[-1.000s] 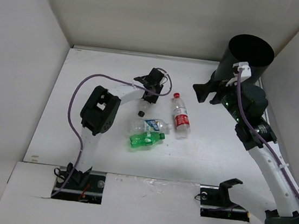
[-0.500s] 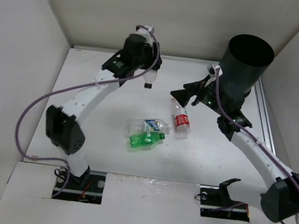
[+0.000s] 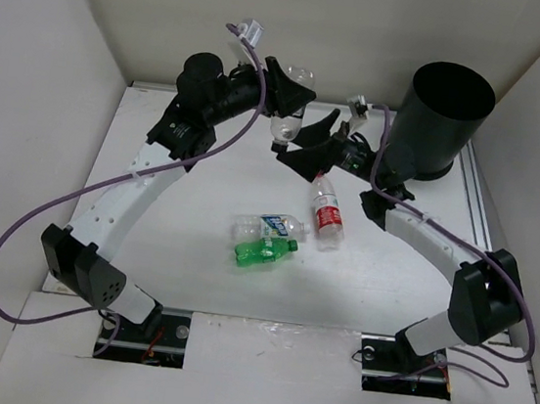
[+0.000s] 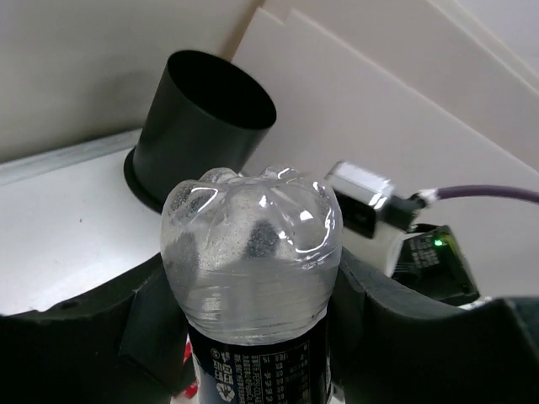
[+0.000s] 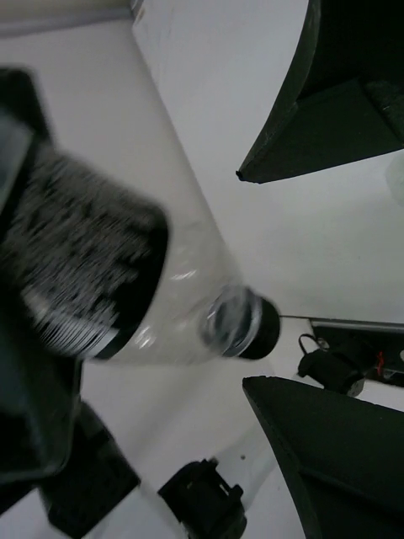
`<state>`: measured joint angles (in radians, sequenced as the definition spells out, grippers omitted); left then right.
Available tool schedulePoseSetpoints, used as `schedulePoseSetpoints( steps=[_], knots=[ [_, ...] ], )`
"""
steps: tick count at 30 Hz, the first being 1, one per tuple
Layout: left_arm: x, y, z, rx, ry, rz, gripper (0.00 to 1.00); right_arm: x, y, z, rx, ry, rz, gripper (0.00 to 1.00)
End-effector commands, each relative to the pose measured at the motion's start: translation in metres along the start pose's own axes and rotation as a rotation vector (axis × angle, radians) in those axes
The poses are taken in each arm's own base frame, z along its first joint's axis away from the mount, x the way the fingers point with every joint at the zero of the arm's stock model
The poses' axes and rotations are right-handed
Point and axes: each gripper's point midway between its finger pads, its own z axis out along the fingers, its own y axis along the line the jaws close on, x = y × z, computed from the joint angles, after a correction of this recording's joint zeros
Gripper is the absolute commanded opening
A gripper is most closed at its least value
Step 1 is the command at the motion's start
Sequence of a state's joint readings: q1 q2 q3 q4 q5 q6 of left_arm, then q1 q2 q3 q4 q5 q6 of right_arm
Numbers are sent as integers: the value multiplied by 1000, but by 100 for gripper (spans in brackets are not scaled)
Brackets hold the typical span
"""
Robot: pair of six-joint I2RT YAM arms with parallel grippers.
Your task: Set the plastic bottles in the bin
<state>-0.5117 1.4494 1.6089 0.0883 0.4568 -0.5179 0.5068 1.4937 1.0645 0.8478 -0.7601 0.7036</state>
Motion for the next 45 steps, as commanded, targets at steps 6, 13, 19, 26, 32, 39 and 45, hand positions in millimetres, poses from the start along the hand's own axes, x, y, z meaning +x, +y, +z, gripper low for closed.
schedulePoseSetpoints(
  steps=[6,13,19,26,32,39,45],
  knots=[
    [-10,-35,-17,134,-6,5,0,-44,54,21,-230,-148,-93,100],
    [-8,-47,-33,170,-16,3,0,-59,47,38,-257,-214,-42,98],
    [-1,-47,-38,167,5,13,11,-67,46,51,-261,-210,-47,53],
    [-4,-31,-38,65,-16,17,100,-66,29,53,-190,-151,-66,0],
    [-91,3,-62,-340,-289,-66,100,-82,-51,25,149,-57,-148,0],
    [-44,77,-95,-698,-228,-66,100,-192,-180,-102,909,-94,-300,0],
    [23,117,-117,-798,-129,-60,100,-252,-226,-208,1220,-163,-316,0]
  ],
)
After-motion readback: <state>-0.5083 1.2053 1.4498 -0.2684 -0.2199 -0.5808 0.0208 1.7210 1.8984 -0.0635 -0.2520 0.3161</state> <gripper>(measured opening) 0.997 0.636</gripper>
